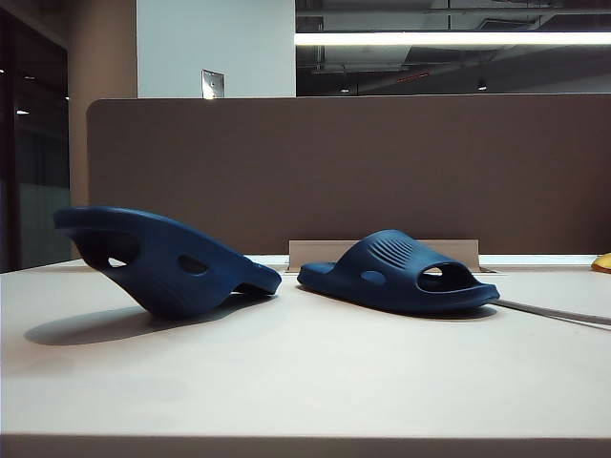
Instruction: Interlock the pair of blue slippers on the table with their fronts facing up.
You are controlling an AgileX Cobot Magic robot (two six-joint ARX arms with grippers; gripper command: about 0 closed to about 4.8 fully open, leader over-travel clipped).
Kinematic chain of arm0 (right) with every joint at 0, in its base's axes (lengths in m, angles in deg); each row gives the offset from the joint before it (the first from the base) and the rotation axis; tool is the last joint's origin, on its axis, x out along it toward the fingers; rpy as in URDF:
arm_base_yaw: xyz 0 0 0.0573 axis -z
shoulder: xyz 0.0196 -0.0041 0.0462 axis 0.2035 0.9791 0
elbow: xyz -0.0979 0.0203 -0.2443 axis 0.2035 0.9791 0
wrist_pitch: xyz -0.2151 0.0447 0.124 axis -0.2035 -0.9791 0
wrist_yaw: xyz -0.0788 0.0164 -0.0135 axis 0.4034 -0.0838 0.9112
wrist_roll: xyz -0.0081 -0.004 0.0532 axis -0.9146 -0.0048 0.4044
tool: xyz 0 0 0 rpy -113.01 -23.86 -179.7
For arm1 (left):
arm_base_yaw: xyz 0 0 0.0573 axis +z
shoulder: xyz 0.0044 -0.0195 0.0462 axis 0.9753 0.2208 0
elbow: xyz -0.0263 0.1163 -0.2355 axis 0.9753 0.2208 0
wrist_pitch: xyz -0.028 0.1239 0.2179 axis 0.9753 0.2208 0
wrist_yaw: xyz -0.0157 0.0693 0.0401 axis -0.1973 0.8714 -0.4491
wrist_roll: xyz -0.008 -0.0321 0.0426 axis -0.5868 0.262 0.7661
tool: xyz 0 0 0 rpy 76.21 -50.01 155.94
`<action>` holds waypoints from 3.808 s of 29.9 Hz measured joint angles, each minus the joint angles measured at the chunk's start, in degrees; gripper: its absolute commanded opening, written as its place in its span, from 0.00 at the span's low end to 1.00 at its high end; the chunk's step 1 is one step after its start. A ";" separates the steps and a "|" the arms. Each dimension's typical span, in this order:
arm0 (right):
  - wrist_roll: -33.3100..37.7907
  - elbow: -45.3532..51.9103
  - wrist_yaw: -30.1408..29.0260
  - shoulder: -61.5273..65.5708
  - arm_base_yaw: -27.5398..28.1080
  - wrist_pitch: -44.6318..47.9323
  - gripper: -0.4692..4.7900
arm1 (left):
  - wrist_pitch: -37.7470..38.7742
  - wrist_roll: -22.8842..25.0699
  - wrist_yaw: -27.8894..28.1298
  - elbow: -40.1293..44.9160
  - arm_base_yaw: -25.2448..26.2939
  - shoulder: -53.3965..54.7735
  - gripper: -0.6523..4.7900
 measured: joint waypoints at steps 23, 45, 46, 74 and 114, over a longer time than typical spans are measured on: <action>0.00 0.00 0.00 0.00 0.00 0.00 0.11 | 1.16 8.79 -3.93 -16.20 0.00 -0.02 0.17; 0.00 0.00 0.02 0.00 -0.02 0.00 0.11 | 19.98 1.68 -11.61 -20.79 0.00 4.48 0.58; 0.00 0.00 0.00 0.00 -0.02 0.02 0.11 | 19.98 3.06 -13.97 -20.79 0.00 5.64 0.58; 0.00 0.00 0.00 -0.02 -0.02 0.02 0.11 | 21.16 74.23 -7.76 -26.99 -5.44 32.26 0.58; 0.00 0.00 0.02 0.00 -0.02 0.07 0.11 | -4.96 85.40 -8.55 -27.02 -13.07 57.55 0.56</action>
